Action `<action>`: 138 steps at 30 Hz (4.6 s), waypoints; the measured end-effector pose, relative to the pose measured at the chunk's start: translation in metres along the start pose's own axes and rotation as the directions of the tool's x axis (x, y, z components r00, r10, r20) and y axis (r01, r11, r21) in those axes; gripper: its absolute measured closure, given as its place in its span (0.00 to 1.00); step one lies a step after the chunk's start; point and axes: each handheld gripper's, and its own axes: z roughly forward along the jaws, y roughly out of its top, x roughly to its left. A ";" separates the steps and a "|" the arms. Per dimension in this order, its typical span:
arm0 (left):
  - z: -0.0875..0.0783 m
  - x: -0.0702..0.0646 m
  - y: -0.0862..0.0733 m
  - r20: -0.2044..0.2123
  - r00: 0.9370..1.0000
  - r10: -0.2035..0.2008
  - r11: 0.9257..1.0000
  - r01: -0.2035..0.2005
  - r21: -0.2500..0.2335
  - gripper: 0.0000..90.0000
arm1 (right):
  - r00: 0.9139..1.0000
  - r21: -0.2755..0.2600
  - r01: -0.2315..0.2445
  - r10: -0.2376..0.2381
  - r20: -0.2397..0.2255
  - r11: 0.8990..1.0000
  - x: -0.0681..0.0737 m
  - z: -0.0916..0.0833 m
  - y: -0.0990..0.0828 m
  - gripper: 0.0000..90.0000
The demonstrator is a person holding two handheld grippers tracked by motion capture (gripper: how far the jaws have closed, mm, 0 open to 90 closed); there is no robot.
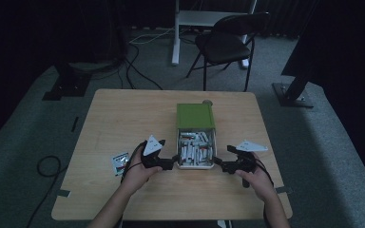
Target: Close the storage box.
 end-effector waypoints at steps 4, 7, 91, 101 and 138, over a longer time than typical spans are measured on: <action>0.001 0.001 0.001 -0.007 1.000 0.006 1.000 -0.006 0.001 0.17 | 1.000 0.002 0.000 0.000 0.002 1.000 -0.001 0.002 0.001 0.14; 0.001 0.002 0.002 -0.010 1.000 0.007 1.000 -0.007 0.005 0.17 | 1.000 0.001 -0.002 0.002 0.005 1.000 -0.001 0.003 0.002 0.14; 0.031 0.030 0.025 -0.071 0.997 -0.040 0.999 0.042 0.020 0.14 | 0.991 -0.008 -0.051 0.051 0.127 0.999 -0.022 0.031 0.028 0.14; 0.035 0.034 0.028 -0.081 0.996 -0.047 0.999 0.048 0.019 0.14 | 0.988 -0.002 -0.061 0.060 0.144 0.998 -0.025 0.036 0.032 0.14; 0.044 0.041 0.034 -0.142 0.989 -0.046 0.999 0.048 0.013 0.14 | 0.975 -0.027 -0.114 0.117 0.190 0.993 -0.030 0.048 0.036 0.13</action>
